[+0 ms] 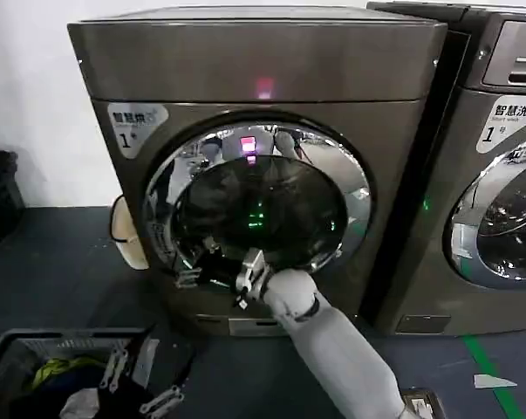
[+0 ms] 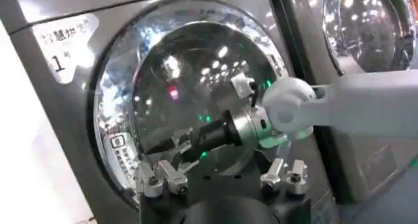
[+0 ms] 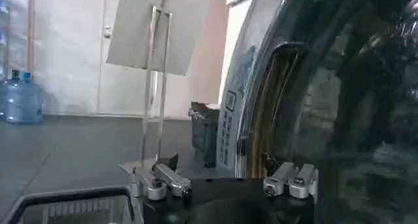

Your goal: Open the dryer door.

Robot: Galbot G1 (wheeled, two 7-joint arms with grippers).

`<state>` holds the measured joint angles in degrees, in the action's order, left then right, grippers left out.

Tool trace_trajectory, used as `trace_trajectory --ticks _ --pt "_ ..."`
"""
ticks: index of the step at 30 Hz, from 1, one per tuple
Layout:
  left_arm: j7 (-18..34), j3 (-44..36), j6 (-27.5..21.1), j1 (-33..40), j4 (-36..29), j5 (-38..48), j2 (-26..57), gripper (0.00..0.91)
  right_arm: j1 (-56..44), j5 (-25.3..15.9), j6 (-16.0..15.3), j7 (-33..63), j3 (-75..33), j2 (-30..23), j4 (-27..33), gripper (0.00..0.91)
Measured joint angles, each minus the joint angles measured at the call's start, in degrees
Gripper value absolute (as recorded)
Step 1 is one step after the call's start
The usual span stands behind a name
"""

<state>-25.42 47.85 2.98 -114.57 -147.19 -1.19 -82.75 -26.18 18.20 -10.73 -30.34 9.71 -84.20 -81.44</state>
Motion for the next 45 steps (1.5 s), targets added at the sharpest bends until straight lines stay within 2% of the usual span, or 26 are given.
trace_trajectory --ticks 12,29,45 --pt "0.3 2.2 -0.1 1.3 0.0 2.5 0.9 0.907 1.9 1.8 0.0 -3.8 0.9 -0.7 2.2 0.907" --pt "-0.2 12.2 -1.6 4.8 0.2 13.5 4.8 0.907 0.7 3.0 -0.5 -13.8 1.5 3.4 -2.6 0.907" --pt "-2.4 27.0 -4.0 8.5 9.1 22.6 8.9 0.907 -1.1 5.8 -1.7 -20.5 1.3 6.8 -8.5 0.907"
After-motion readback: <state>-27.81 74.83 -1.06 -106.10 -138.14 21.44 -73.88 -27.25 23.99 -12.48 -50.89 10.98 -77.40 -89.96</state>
